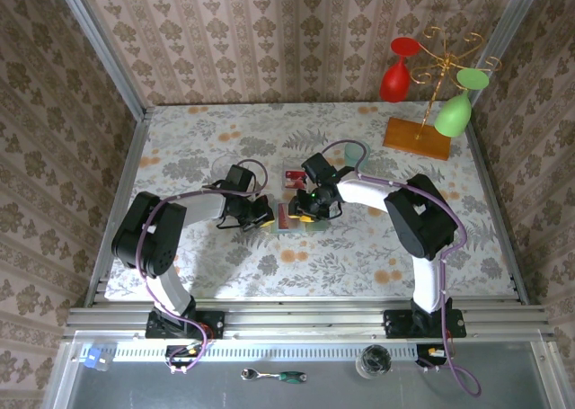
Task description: Take the credit cards out of the card holder
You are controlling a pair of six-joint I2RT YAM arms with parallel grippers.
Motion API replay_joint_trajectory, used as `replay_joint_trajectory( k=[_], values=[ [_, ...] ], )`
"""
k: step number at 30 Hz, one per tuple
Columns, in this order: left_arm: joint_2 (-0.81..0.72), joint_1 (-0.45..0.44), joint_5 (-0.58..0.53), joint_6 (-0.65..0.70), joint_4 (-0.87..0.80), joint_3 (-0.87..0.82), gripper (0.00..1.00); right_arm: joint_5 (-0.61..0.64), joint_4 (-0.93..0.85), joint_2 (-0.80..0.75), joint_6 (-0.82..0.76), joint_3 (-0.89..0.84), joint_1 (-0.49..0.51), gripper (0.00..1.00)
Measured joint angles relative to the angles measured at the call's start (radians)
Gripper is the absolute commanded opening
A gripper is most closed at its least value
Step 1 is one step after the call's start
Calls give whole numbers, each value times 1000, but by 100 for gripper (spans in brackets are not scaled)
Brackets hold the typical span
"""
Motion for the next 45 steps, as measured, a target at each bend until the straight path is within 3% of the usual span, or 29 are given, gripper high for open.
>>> replay_joint_trajectory(
  k=[9, 19, 29, 45],
  values=[
    [-32, 9, 0, -1, -11, 0, 1, -1, 22, 0, 8, -13, -5, 35],
    [-83, -3, 42, -40, 41, 28, 14, -20, 69, -8, 23, -48, -18, 32],
    [-4, -42, 100, -104, 142, 33, 19, -33, 124, -23, 49, -93, -35, 29],
    [22, -64, 86, -117, 112, 67, 23, -56, 165, -26, 64, -120, -47, 28]
  ],
)
